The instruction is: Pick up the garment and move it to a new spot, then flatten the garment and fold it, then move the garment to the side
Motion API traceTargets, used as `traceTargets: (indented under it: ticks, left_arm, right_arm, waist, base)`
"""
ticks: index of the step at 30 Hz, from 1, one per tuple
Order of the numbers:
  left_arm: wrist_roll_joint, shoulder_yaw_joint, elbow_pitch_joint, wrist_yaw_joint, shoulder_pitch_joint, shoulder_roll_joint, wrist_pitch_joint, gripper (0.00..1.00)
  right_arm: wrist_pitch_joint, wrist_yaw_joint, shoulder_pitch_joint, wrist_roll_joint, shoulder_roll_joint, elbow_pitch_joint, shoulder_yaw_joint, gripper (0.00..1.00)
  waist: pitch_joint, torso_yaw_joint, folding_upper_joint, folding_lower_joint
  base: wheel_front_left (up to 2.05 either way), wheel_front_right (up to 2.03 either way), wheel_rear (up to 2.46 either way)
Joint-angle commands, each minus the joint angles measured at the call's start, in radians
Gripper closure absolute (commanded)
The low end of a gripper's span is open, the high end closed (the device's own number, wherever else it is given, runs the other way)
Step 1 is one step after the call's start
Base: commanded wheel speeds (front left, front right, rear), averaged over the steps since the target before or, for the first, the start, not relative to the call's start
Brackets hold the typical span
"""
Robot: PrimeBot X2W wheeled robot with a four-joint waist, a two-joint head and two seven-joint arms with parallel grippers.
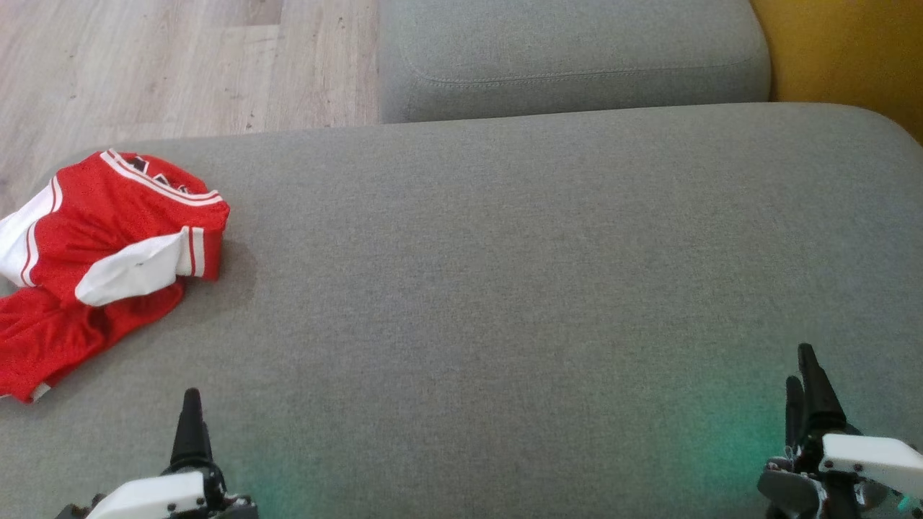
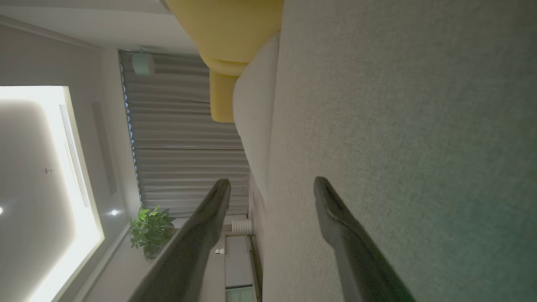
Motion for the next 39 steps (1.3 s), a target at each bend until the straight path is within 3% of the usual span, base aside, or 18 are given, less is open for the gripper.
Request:
traceTargets:
  ticks: [1, 19, 39]
  left_arm:
    - [0.023, -0.005, -0.046, 0.003, -0.027, 0.002, -0.009, 0.0]
    - [0.334, -0.058, -0.106, 0.024, -0.014, 0.003, -0.063, 0.0]
    - [0.638, -0.103, -0.118, 0.046, 0.015, 0.005, -0.122, 0.0]
  right_arm:
    - [-0.011, 0.001, -0.03, -0.028, -0.003, -0.044, 0.004, 0.0]
    - [-0.064, 0.002, -0.011, -0.359, -0.005, -0.136, 0.062, 0.0]
    - [-0.123, 0.004, 0.008, -0.64, -0.006, -0.147, 0.119, 0.0]
  waist:
    - [-0.001, 0.0, -0.0001, 0.0]
    - [-0.008, 0.004, -0.0001, 0.0]
    - [-0.02, 0.007, -0.0001, 0.0]
  base:
    - [0.0, 0.0, 0.0]
    - [0.0, 0.0, 0.0]
    - [0.0, 0.0, 0.0]
